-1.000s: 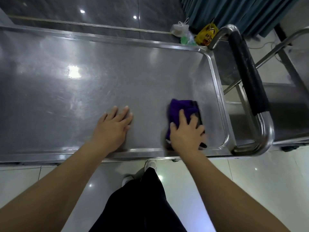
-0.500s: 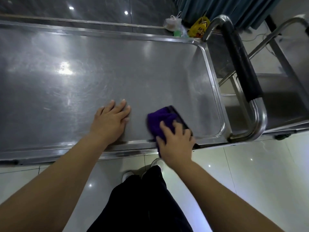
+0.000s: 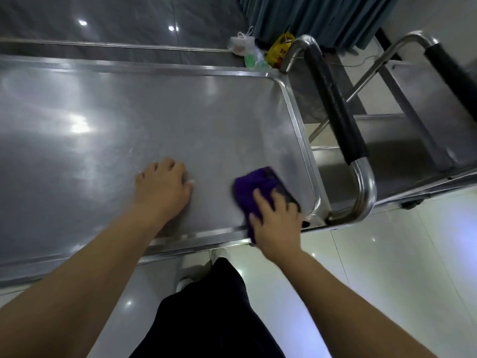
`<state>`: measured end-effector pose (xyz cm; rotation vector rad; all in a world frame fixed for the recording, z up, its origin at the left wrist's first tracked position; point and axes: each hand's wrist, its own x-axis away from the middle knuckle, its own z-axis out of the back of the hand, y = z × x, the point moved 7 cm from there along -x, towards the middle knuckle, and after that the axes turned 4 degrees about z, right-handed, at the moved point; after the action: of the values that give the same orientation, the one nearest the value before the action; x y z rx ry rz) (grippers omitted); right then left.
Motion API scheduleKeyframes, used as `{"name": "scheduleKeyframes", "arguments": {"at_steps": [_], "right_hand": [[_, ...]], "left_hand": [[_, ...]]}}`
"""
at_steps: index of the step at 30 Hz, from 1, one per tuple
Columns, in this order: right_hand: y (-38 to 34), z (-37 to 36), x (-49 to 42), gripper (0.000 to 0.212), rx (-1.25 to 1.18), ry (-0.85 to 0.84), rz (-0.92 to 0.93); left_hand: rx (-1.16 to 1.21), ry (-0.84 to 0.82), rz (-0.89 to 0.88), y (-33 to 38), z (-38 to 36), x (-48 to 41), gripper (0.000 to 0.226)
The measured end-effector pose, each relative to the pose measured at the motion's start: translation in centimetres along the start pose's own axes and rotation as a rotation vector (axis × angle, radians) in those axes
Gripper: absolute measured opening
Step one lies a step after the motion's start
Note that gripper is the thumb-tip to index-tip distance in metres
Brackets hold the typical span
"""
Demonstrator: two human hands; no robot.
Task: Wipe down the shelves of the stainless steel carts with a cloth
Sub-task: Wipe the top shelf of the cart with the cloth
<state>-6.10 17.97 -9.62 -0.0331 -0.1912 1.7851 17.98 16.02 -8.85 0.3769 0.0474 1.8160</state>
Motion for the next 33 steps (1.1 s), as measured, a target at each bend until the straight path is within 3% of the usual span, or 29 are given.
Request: {"name": "scheduleKeyframes", "arguments": {"at_steps": [2,3,8,10,12,16,17,21,23,25,29,30,33], "right_hand": [[-0.9,0.1,1.0,0.051,0.022,-0.015,0.245],[0.2,0.2,0.3,0.051,0.029,-0.042,0.263],[8.8,1.6,-5.3,0.054,0.019,-0.025,-0.319],[7.9,1.4,-6.7,0.055,0.021,-0.029,-0.415],[5.1,0.9,-7.7,0.056,0.009,-0.051,-0.334],[0.9,0.4,-8.5,0.054,0.032,-0.082,0.136],[1.9,0.6,-9.3,0.054,0.050,-0.075,0.128],[7.0,1.9,-14.5,0.053,0.048,-0.021,-0.287],[6.5,1.9,-16.4,0.054,0.058,-0.014,-0.370],[4.2,1.3,-17.3,0.054,0.037,-0.024,-0.327],[-0.8,0.1,-16.4,0.053,0.014,-0.019,0.151],[-0.5,0.4,-16.9,0.052,0.015,-0.014,0.193],[3.7,1.4,-20.7,0.052,0.016,0.012,-0.075]], "left_hand": [[0.004,-0.018,-0.077,1.5,-0.5,-1.5,0.049],[0.000,-0.017,-0.108,2.2,-0.7,-2.4,0.053],[-0.048,-0.078,-0.148,3.3,-2.1,-5.0,0.054],[-0.088,-0.087,-0.159,3.1,-2.6,-5.0,0.053],[-0.093,-0.034,-0.174,3.1,-2.2,-5.0,0.050],[-0.077,0.029,-0.137,3.0,-0.8,-5.4,0.042],[-0.067,0.026,-0.127,3.1,-0.6,-5.5,0.040],[-0.056,0.019,-0.116,3.6,0.4,-6.1,0.034],[-0.068,0.044,-0.118,3.8,1.4,-6.7,0.030],[-0.083,0.069,-0.120,4.0,2.2,-7.6,0.029],[0.008,0.090,-0.123,4.5,3.1,-9.9,0.029],[0.020,0.087,-0.119,4.6,3.3,-10.5,0.031],[0.042,0.099,-0.092,4.6,3.8,-12.5,0.033]]}}
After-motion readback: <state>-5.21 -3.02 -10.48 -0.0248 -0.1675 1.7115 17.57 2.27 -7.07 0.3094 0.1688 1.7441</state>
